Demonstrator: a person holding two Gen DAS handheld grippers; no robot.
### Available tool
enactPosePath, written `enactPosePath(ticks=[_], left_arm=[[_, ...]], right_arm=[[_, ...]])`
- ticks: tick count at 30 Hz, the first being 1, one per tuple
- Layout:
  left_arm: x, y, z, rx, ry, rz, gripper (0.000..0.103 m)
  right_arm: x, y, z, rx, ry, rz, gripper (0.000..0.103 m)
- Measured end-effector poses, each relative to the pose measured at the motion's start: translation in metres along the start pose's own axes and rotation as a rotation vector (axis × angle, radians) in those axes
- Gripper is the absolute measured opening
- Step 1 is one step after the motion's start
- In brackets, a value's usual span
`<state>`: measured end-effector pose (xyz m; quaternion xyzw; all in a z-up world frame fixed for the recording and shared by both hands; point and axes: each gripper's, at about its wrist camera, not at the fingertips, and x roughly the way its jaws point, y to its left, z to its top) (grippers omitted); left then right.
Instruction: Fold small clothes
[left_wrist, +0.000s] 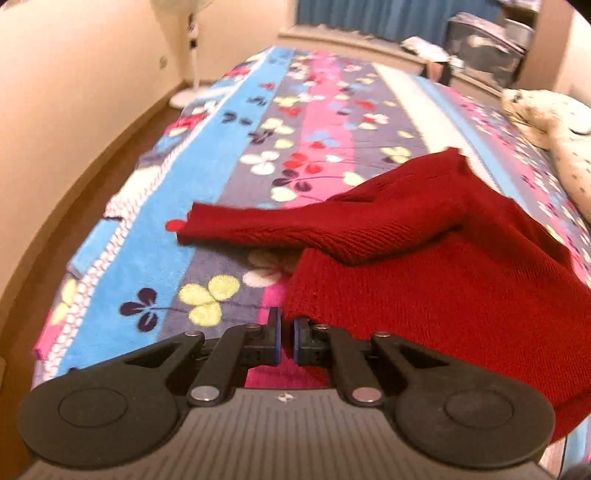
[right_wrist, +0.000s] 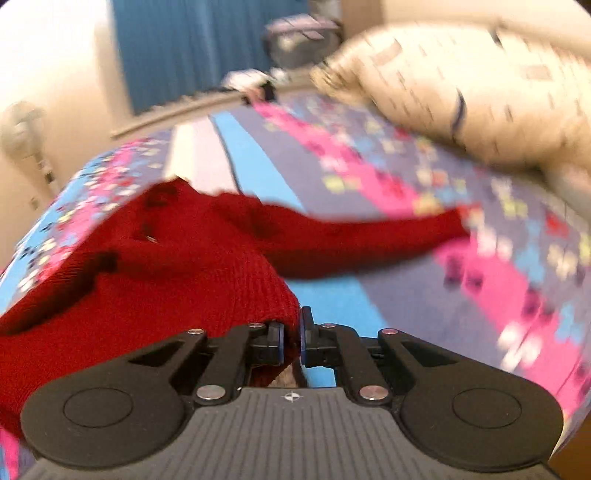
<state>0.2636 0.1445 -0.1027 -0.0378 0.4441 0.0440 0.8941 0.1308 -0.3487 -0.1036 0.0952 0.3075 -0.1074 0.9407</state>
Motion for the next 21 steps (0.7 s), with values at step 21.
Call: enactPosePath(ticks=[21], left_arm=[[-0.045,0.013,-0.098,0.048,0.102,0.024,0.002]], right_arm=[[-0.038,-0.047,-0.064,-0.115,0.216,-0.022,0.007]])
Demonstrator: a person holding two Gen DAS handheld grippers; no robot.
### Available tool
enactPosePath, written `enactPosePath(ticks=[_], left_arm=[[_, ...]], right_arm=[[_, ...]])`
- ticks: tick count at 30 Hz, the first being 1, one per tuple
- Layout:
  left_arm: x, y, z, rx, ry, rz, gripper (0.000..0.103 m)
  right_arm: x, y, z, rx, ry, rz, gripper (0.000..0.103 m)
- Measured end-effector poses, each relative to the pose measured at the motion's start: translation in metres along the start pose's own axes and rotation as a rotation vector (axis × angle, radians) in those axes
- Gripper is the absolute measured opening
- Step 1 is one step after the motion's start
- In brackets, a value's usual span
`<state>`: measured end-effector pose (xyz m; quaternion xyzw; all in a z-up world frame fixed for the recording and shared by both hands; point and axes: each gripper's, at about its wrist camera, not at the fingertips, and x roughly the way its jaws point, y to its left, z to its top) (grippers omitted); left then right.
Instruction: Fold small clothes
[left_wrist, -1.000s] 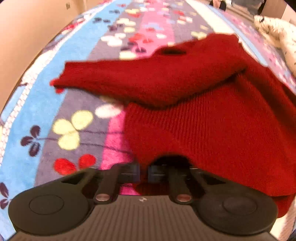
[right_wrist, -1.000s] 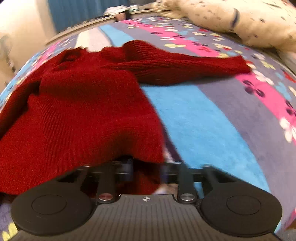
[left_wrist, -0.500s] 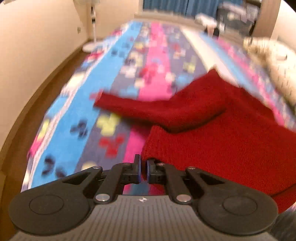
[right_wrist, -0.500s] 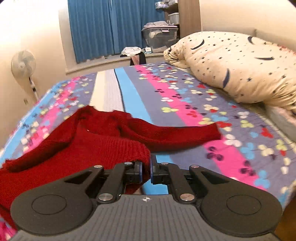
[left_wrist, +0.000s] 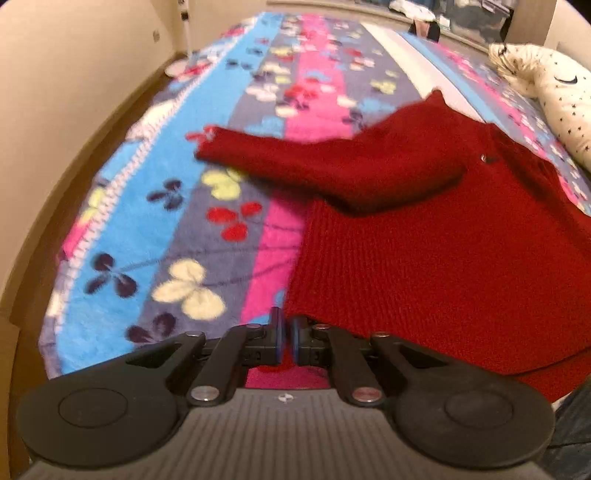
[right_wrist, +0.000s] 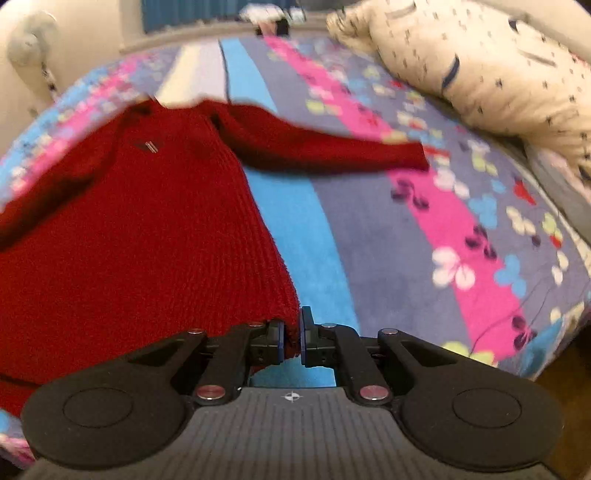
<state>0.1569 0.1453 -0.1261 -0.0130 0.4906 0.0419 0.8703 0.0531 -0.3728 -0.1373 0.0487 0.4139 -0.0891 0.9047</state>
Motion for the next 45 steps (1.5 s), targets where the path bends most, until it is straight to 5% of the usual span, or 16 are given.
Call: enactPosePath(ticks=[4,10,12,13,14,15,23,31,32,34,38,41,45], left_arm=[[-0.009,-0.001,-0.010,0.025,0.012,-0.018,0.002],[0.045,-0.001,-0.024,0.061,0.179,0.054,0.008],[0.040,0.005,-0.029,0.056,0.175,0.062,0.024],[0.035,0.008,-0.031,0.060,0.164,0.068,0.060],[0.029,0.011,-0.031,0.054,0.148,0.086,0.092],[0.022,0.013,-0.029,0.042,0.109,0.104,0.097],[0.031,0.010,0.046,-0.053,-0.077,-0.092,0.098],[0.157,0.016,0.127,-0.293,0.108,-0.205,0.096],[0.169,0.017,0.133,-0.330,0.134,-0.211,0.071],[0.175,0.018,0.148,-0.353,0.108,-0.164,0.016],[0.137,0.035,0.200,-0.352,-0.111,-0.165,0.015],[0.111,0.065,0.241,-0.339,-0.259,-0.071,0.015],[0.104,0.128,0.275,-0.390,-0.373,0.162,0.017]], right_arm=[[-0.015,-0.005,-0.004,-0.015,0.010,0.005,0.007],[0.041,-0.001,-0.031,-0.026,0.274,-0.049,0.012],[0.032,-0.008,-0.030,0.009,0.252,-0.060,0.036],[0.023,-0.010,-0.028,0.000,0.229,-0.065,0.057],[0.014,-0.012,-0.025,-0.014,0.201,-0.078,0.066],[0.005,-0.013,-0.020,-0.030,0.170,-0.088,0.066],[-0.012,0.024,0.024,-0.044,0.053,-0.003,0.069],[-0.007,0.075,0.031,-0.182,0.073,0.009,0.069],[-0.006,0.075,0.030,-0.182,0.086,0.003,0.069],[0.003,0.076,0.030,-0.183,0.122,-0.008,0.069],[0.020,0.081,0.035,-0.197,0.145,-0.057,0.067],[0.033,0.089,0.047,-0.186,0.140,-0.063,0.064],[0.037,0.102,0.060,-0.209,0.100,-0.033,0.064]])
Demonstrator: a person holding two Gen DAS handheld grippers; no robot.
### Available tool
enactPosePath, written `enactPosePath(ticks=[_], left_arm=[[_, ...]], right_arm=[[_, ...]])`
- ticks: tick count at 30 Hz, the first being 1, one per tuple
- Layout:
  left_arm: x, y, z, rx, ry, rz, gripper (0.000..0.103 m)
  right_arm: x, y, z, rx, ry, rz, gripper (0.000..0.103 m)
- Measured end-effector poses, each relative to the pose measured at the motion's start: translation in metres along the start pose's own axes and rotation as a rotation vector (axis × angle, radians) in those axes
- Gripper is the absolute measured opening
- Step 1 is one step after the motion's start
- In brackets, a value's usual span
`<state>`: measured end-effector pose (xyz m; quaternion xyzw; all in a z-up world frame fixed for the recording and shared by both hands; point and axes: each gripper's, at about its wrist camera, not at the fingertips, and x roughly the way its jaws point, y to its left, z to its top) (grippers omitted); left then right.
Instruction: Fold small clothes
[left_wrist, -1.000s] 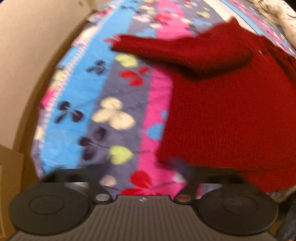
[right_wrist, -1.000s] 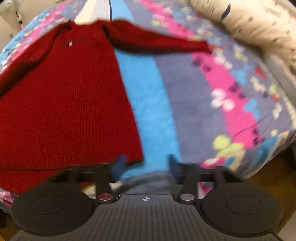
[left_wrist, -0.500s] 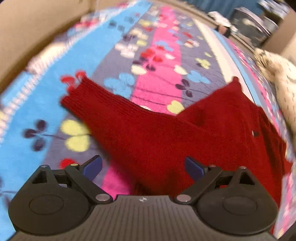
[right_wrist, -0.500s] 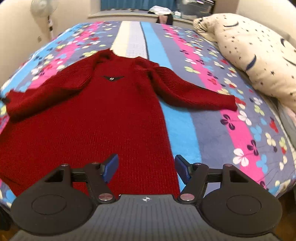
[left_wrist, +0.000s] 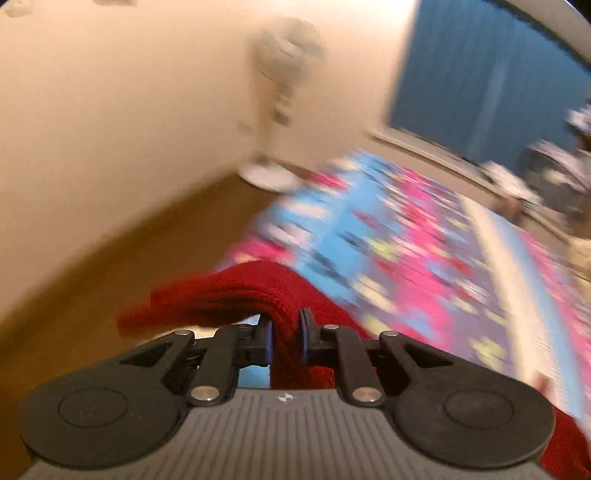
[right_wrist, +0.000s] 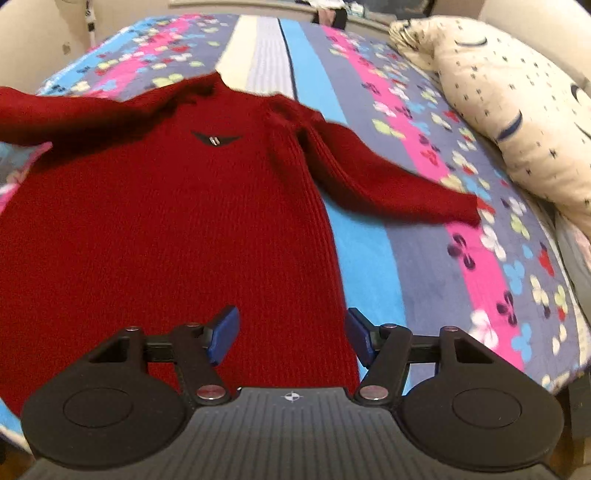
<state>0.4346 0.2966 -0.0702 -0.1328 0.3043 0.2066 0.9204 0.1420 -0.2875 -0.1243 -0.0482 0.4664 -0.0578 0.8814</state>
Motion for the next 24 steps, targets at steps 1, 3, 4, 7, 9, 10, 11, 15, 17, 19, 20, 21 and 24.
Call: enactPosePath(ticks=[1,3,4,7,9,10,11,15,17,19,20,21,24], left_arm=[[0.011,0.012,0.005,-0.021,0.019,0.034,0.021],[0.027,0.036,0.006,-0.127,0.090,0.111,0.038],[0.029,0.044,0.002,-0.180,0.116,0.146,0.066],[0.017,0.053,-0.018,-0.223,0.106,0.139,0.091],[0.007,0.044,-0.039,-0.176,0.162,0.094,0.092],[0.001,0.041,-0.049,-0.160,0.197,0.068,0.092],[-0.007,0.037,-0.062,-0.137,0.225,0.033,0.092],[-0.059,0.014,-0.124,-0.037,0.326,-0.064,0.092],[-0.088,0.004,-0.151,-0.018,0.356,-0.124,0.092],[-0.117,-0.007,-0.169,0.004,0.386,-0.162,0.092],[-0.131,-0.017,-0.176,0.013,0.392,-0.180,0.092],[-0.147,-0.021,-0.181,0.024,0.396,-0.193,0.092],[-0.169,-0.048,-0.185,0.064,0.401,-0.202,0.092]], right_arm=[[0.001,0.002,0.003,-0.006,-0.007,0.008,0.065],[0.002,0.005,0.006,-0.006,-0.008,0.016,0.065],[0.003,0.005,0.007,0.000,-0.006,0.019,0.065],[0.005,-0.001,0.006,0.041,0.006,0.024,0.065],[0.004,-0.013,0.005,0.094,0.007,0.024,0.065],[0.004,-0.021,0.004,0.122,0.001,0.022,0.066],[0.005,-0.032,0.005,0.163,-0.009,0.022,0.066],[0.020,-0.102,0.016,0.422,-0.076,0.032,0.066],[0.040,-0.147,0.024,0.581,-0.113,0.034,0.066],[0.064,-0.187,0.031,0.703,-0.147,0.018,0.066],[0.080,-0.208,0.035,0.770,-0.152,0.001,0.066],[0.094,-0.221,0.035,0.821,-0.148,-0.006,0.066],[0.147,-0.262,0.038,0.965,-0.083,0.029,0.066]])
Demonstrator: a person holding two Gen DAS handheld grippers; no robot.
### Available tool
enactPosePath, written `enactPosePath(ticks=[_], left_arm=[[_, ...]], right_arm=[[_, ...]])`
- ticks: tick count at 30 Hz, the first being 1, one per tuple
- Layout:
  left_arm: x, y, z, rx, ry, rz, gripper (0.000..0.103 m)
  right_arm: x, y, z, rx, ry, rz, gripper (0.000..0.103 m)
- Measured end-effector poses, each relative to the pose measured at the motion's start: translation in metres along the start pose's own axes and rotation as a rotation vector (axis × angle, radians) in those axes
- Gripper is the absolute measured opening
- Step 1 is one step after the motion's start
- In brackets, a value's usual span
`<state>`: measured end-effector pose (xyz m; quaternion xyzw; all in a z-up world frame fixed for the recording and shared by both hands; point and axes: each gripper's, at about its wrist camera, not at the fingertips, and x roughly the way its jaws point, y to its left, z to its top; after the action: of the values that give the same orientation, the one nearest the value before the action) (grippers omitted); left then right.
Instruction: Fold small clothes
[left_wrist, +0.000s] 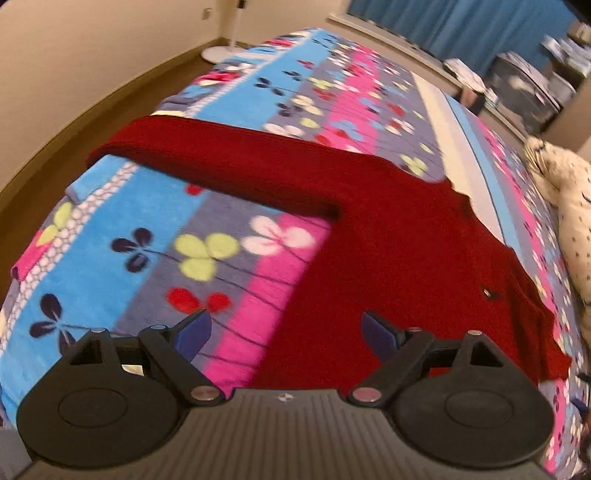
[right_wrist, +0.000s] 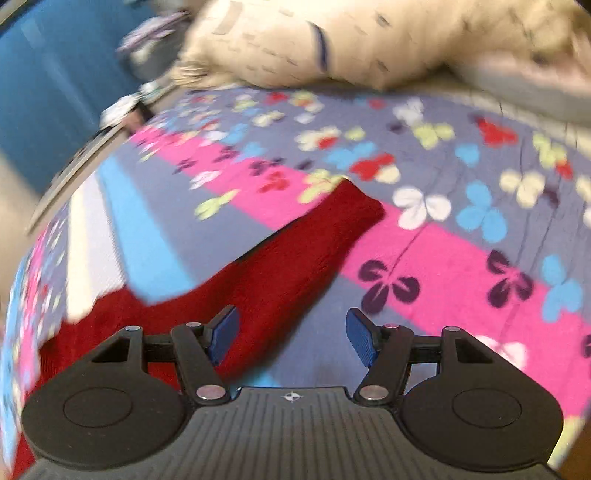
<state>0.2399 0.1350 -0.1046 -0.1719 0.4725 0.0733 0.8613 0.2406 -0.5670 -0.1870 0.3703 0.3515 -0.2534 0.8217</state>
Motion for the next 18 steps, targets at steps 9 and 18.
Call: enactPosePath(ticks=[9,18], left_arm=[[-0.005,-0.080,0.001,0.139,-0.015,0.066,0.092],[0.025,-0.124,-0.012,0.247,0.026,0.107,0.092]], right_arm=[[0.078,0.040,0.015,-0.173,-0.008,-0.044,0.012],[0.050,-0.018,0.101,-0.049,-0.188,-0.031,0.017]])
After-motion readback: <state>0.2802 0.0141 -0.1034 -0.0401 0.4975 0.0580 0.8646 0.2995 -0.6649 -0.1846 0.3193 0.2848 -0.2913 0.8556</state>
